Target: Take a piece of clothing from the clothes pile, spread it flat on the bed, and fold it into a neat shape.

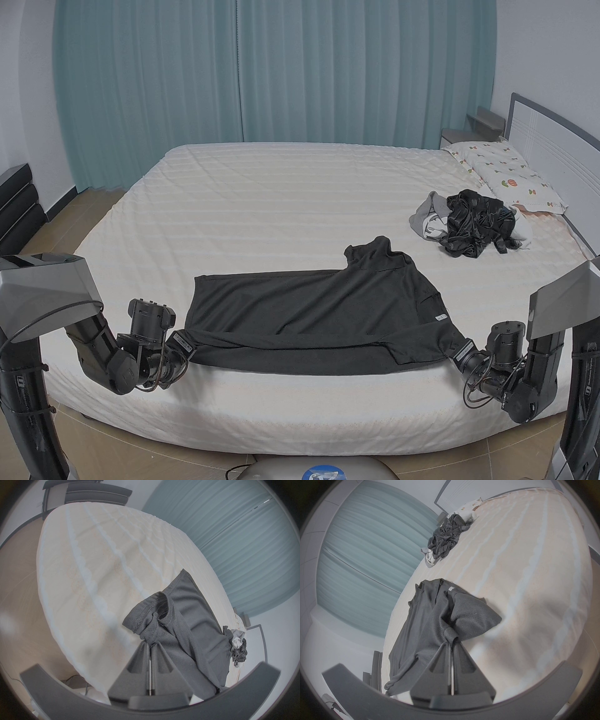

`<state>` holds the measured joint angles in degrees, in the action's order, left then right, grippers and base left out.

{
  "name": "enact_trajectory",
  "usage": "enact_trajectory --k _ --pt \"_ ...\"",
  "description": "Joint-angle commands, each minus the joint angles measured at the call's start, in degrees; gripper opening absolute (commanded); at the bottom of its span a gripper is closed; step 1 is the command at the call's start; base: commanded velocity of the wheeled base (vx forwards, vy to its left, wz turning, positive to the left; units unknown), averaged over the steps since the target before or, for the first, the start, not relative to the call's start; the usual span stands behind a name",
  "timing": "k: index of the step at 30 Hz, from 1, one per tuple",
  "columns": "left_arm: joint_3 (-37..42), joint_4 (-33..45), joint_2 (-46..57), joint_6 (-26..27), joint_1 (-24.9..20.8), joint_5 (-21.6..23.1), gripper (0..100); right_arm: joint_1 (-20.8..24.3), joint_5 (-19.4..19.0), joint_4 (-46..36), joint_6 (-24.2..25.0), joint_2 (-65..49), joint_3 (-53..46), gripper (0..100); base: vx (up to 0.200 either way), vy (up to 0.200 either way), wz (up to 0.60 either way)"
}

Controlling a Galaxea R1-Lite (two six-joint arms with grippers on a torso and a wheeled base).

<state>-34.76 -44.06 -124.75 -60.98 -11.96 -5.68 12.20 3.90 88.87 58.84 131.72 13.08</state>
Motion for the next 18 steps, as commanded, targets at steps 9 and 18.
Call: enact_trajectory --k 9,18 --pt "4.08 0.11 3.37 3.94 0.62 -0.03 0 0.1 -0.12 -0.1 -2.15 -3.57 -4.73 0 0.0 0.0 0.0" --pt "7.33 0.2 2.93 9.21 0.45 0.06 0 0.19 -0.74 0.52 -5.67 -3.05 -9.48 0 0.0 0.0 0.0"
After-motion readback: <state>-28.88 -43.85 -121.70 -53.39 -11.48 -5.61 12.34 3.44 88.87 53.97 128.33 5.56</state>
